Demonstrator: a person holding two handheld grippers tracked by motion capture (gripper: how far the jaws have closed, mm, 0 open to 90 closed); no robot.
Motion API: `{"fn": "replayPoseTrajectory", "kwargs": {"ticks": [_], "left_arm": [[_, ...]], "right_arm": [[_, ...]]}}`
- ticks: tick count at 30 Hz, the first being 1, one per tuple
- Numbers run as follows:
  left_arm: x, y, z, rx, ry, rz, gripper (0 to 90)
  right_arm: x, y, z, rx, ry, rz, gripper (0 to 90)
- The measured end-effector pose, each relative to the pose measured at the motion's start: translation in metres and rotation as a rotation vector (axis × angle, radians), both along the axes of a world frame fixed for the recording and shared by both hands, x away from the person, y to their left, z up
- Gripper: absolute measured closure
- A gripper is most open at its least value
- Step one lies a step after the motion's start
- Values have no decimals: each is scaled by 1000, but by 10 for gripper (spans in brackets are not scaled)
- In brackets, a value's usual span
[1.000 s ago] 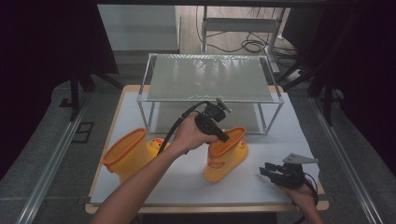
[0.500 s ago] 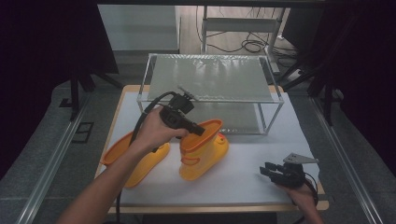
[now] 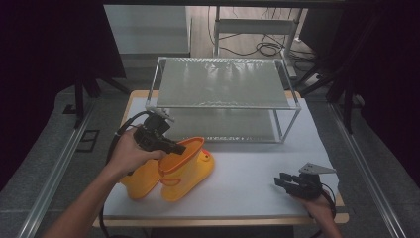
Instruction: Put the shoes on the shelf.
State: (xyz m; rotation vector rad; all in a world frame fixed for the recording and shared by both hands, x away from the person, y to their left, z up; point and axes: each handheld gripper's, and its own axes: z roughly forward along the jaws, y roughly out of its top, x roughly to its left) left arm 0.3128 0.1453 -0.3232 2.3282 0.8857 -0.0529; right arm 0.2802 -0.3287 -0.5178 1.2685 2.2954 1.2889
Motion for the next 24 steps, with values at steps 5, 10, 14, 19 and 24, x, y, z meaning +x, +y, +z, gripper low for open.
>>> {"fn": "replayPoseTrajectory", "kwargs": {"ticks": [5, 10, 14, 19, 24], "left_arm": [[-8, 8, -8, 38, -29, 14, 865], [-11, 11, -12, 66, -41, 33, 863], [-13, 10, -13, 67, -42, 27, 860], [-11, 16, -13, 60, -38, 43, 852], [-13, 21, -14, 61, -34, 60, 858]], "right_arm": [[0, 1, 0, -3, 0, 2, 609], [0, 2, 0, -1, 4, 5, 609], [0, 2, 0, -2, 5, 5, 608], [0, 2, 0, -1, 3, 6, 608], [1, 2, 0, 0, 2, 6, 607]]}}
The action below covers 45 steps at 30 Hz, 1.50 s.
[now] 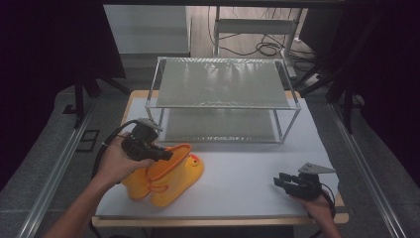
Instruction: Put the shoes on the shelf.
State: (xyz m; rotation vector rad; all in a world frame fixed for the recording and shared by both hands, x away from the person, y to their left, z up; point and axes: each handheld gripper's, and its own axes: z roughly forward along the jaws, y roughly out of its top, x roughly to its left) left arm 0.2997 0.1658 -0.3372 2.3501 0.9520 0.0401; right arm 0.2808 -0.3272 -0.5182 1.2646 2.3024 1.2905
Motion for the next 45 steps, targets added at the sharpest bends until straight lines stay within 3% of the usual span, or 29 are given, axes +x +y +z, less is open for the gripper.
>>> {"fn": "replayPoseTrajectory", "kwargs": {"ticks": [7, 10, 15, 19, 28, 45], "left_arm": [[-4, 4, -2, 17, -6, 0, 849], [-5, 9, 6, -42, -31, 16, 781], [-6, 8, 12, -31, -44, 20, 712], [-3, 9, 14, -34, -38, 46, 583], [0, 19, 21, -105, -13, 36, 457], [-8, 54, 39, -157, -8, 50, 395]], "right_arm": [[-1, 0, 0, -2, 1, 0, 607], [0, 0, 0, -3, 1, -1, 607], [-1, 1, 0, -6, -2, 3, 607], [-1, 0, 0, -3, -2, -2, 606], [0, -1, 0, -5, 1, -1, 598], [1, -1, 0, -1, 3, -3, 581]]}}
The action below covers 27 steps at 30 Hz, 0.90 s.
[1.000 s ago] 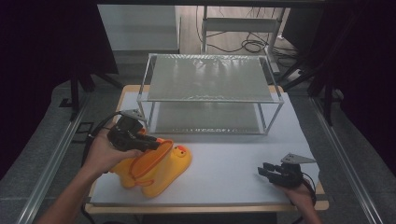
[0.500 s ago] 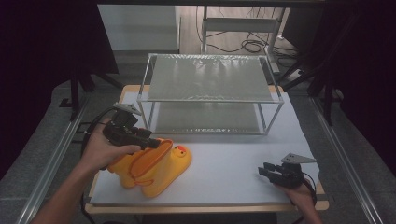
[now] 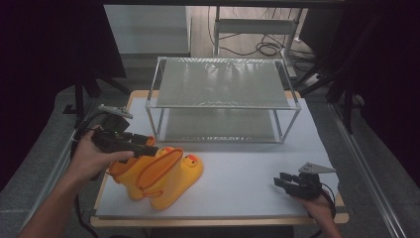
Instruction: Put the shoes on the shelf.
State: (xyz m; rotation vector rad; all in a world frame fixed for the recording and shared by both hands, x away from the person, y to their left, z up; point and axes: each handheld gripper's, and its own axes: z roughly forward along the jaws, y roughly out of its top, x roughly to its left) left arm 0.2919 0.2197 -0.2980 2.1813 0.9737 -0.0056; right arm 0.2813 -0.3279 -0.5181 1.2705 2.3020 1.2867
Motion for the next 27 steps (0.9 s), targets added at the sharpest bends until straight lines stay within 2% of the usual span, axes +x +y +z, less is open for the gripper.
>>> {"fn": "replayPoseTrajectory", "kwargs": {"ticks": [4, 11, 13, 14, 18, 20, 27], "left_arm": [[-1, 6, 1, 10, 13, 9, 394], [-1, 12, -14, 25, 77, 17, 385], [1, 12, -17, 36, 109, 7, 346], [1, 12, -18, 43, 111, 8, 319], [2, 8, -24, 73, 132, 9, 273], [3, 6, -28, 74, 150, 0, 256], [7, -7, -43, 109, 193, -17, 259]], "right_arm": [[0, 1, 0, 1, 1, 0, 579], [0, 1, 0, 1, 7, 2, 579], [0, 1, 0, 2, 13, 0, 579], [0, 1, 0, 2, 11, 1, 579], [1, 1, 0, 0, 11, 1, 579], [1, 1, 0, -1, 11, 2, 579], [1, 1, -1, 1, 12, 2, 579]]}}
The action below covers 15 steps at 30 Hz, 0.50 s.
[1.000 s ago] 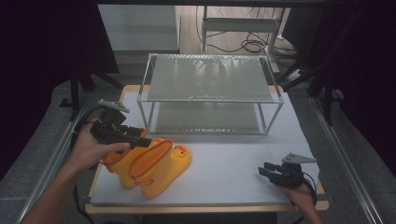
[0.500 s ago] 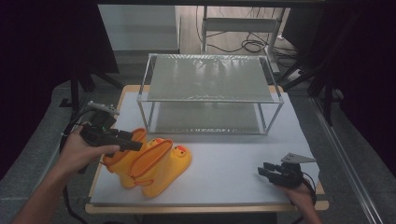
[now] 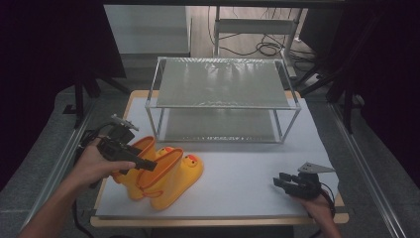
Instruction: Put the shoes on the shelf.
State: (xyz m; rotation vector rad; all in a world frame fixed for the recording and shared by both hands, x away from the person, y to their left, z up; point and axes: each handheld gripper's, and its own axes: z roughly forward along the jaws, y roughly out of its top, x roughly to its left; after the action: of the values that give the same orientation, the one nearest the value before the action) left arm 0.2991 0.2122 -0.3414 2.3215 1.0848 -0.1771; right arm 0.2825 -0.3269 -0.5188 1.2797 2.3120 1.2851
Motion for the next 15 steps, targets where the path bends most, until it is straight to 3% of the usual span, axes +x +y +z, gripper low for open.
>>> {"fn": "replayPoseTrajectory", "kwargs": {"ticks": [6, 9, 13, 15], "left_arm": [[4, -12, -5, 85, -16, 22, 379], [4, -13, -4, 88, -21, 38, 480], [4, -10, -3, 63, 4, 35, 738], [5, -10, -2, 65, 8, 31, 792]], "right_arm": [[0, 0, 0, 0, 0, -1, 579], [0, 0, 0, 1, -1, -1, 579], [0, 0, 0, -1, -3, -1, 580], [0, 0, 0, -3, -5, -1, 581]]}}
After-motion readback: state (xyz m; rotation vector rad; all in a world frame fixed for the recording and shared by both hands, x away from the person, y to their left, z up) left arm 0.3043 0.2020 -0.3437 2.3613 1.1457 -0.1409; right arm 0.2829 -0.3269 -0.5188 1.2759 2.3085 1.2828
